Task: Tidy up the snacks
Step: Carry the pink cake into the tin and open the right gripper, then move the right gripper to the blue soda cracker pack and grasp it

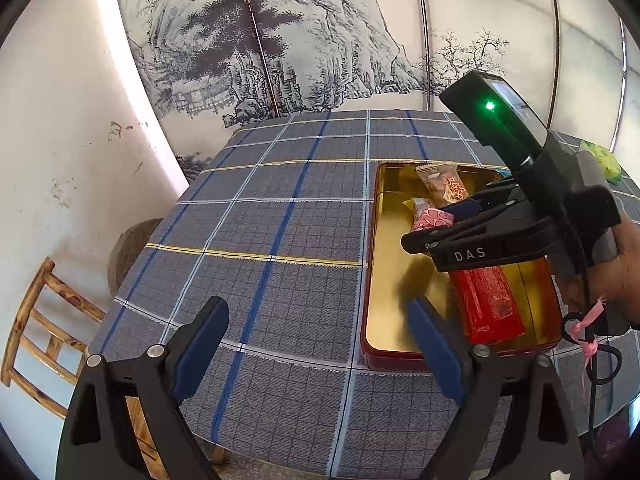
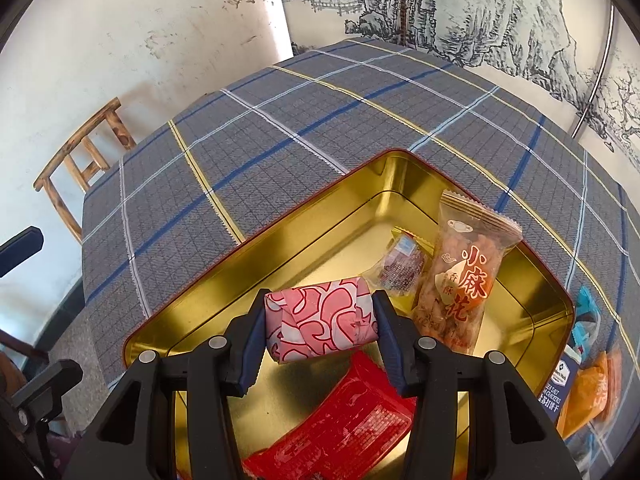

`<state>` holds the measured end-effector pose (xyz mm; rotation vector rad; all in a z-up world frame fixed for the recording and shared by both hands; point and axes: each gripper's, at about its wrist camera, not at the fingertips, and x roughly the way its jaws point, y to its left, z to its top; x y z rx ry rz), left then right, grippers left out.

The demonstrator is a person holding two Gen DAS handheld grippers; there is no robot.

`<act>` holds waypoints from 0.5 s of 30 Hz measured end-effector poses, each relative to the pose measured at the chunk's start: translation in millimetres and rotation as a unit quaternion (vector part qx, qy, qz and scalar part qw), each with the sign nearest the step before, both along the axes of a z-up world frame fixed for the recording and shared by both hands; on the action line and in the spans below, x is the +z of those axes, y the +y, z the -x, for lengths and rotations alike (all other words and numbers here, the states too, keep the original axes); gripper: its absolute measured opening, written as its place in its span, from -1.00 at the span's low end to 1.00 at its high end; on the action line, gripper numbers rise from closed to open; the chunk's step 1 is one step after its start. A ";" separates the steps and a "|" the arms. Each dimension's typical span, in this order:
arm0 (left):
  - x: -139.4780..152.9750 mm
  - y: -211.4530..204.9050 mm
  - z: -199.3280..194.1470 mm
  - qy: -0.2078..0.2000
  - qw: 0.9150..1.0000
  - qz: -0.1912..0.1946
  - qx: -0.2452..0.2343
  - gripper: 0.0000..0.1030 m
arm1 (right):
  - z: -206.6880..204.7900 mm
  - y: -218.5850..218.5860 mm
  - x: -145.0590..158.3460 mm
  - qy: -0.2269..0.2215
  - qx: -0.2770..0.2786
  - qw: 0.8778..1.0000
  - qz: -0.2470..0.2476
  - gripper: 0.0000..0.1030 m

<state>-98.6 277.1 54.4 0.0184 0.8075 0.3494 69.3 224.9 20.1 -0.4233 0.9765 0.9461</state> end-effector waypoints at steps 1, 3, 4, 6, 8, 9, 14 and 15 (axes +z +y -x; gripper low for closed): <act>-0.7 0.3 -0.1 0.001 1.000 0.000 0.001 0.74 | -0.6 0.6 -0.5 0.000 -0.001 1.000 0.001 -0.01; -2.1 0.1 -0.3 0.003 1.000 0.000 0.001 0.75 | -1.6 1.6 -1.0 0.002 -0.002 1.000 0.000 -0.01; -2.4 -0.3 -0.4 0.004 1.000 0.000 0.002 0.75 | -2.0 2.4 -1.4 0.002 -0.002 1.000 0.002 -0.01; -3.4 -0.3 -0.6 0.005 1.000 0.000 0.002 0.76 | -2.6 2.5 -1.8 0.002 -0.004 1.000 0.003 -0.01; -3.9 0.0 -0.6 0.006 1.000 0.000 0.002 0.76 | -3.7 2.7 -2.0 0.004 -0.006 1.000 0.001 -0.01; -3.9 -0.9 -0.7 0.006 1.000 0.000 0.002 0.77 | -4.1 2.9 -2.1 0.003 -0.007 1.000 0.001 -0.01; -6.4 -0.6 -0.2 0.008 1.000 0.001 0.003 0.77 | -6.1 2.6 0.8 0.003 -0.012 1.000 -0.008 -0.01; -7.3 -0.2 0.4 0.009 1.000 0.001 0.003 0.77 | -6.5 2.5 1.9 0.003 -0.013 1.000 -0.010 -0.01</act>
